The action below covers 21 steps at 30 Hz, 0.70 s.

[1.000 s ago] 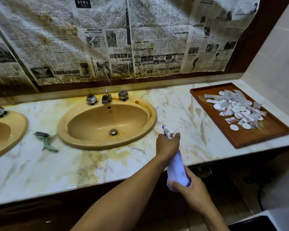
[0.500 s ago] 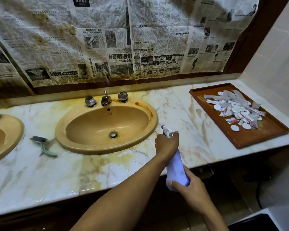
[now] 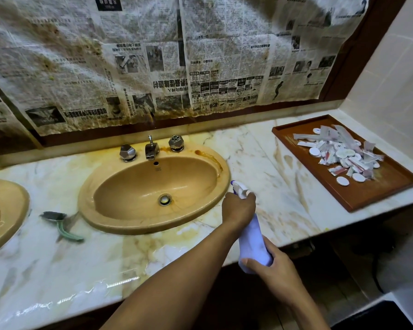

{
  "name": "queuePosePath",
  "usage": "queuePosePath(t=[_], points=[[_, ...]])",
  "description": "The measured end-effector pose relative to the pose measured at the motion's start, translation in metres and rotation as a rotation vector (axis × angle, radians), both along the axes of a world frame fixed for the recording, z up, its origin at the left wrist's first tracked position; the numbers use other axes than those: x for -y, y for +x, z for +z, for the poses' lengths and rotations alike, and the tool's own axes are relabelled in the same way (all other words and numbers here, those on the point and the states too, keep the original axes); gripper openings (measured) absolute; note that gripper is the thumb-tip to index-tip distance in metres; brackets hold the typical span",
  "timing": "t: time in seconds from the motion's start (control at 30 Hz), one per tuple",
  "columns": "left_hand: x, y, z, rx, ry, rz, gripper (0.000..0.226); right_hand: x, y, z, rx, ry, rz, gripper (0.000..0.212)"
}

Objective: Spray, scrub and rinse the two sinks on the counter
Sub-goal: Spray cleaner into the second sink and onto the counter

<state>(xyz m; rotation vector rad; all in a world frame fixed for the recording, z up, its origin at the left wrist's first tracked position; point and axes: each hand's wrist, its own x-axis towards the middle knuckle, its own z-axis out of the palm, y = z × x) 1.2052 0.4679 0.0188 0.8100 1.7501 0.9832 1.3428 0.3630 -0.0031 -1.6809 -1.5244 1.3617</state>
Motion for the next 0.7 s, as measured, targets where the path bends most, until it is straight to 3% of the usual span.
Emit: queuePosePath(t=[0.13, 0.23, 0.47, 0.7], points=[[-0.014, -0.002, 0.006, -0.095, -0.007, -0.001, 0.020, -0.016, 0.003, 0.000, 0.019, 0.027, 0.021, 0.088], [-0.024, 0.006, 0.012, -0.046, 0.005, 0.053, 0.022, -0.031, 0.008, 0.003, 0.030, 0.019, 0.034, 0.080], [-0.049, 0.027, 0.012, 0.042, -0.033, 0.177, 0.069, -0.070, 0.030, 0.005, 0.037, -0.013, 0.141, 0.075], [-0.070, 0.028, 0.014, -0.013, -0.030, 0.207, 0.038, -0.096, 0.040, 0.007, 0.054, -0.008, 0.182, 0.077]])
